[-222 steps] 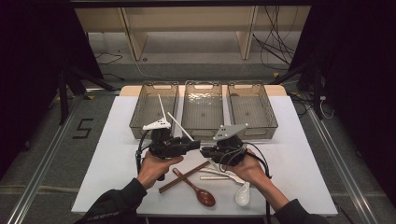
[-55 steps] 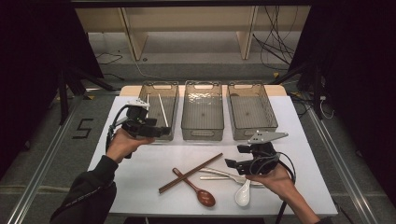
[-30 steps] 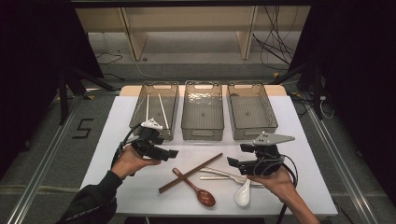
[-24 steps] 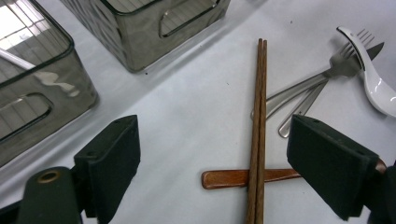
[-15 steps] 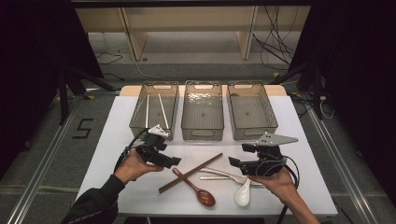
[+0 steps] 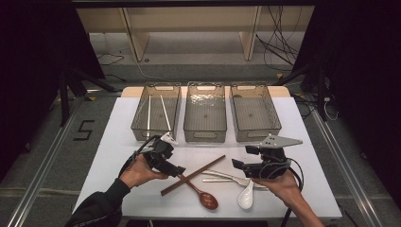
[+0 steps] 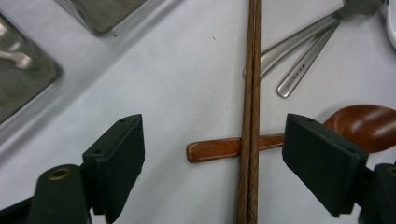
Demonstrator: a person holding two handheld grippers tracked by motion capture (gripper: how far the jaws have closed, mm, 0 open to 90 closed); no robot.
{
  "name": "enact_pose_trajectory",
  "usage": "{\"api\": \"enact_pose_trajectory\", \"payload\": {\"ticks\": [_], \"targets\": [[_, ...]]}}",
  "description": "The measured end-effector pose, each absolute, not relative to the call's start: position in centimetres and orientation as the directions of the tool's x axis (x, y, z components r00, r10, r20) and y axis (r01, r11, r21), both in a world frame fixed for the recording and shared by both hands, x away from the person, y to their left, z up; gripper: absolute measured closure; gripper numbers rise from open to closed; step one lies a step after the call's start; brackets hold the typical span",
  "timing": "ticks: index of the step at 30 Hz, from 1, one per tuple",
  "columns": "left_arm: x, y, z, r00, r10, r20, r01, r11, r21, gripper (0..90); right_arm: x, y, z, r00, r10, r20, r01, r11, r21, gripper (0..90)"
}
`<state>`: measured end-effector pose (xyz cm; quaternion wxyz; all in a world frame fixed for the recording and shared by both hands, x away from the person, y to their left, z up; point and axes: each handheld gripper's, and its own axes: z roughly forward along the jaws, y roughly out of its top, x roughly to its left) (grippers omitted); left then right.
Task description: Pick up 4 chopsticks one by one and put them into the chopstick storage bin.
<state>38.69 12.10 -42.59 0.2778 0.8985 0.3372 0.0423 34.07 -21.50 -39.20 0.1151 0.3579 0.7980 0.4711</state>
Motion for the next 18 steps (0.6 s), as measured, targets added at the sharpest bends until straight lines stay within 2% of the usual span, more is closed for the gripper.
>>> {"api": "enact_pose_trajectory", "payload": {"ticks": [13, 18], "targets": [[38.1, 10.6, -44.3, 0.797, 0.597, -0.093, 0.570, -0.693, 0.442, 30.7, 34.1, -21.5, -39.2, -0.716, 0.681, 0.151, 0.463, 0.302, 0.833, 26.8], [38.0, 10.4, -44.9, 0.804, 0.587, -0.098, 0.569, -0.710, 0.415, 43.6, 34.1, -21.1, -39.2, -0.719, 0.679, 0.146, 0.462, 0.310, 0.831, 26.8]]}}
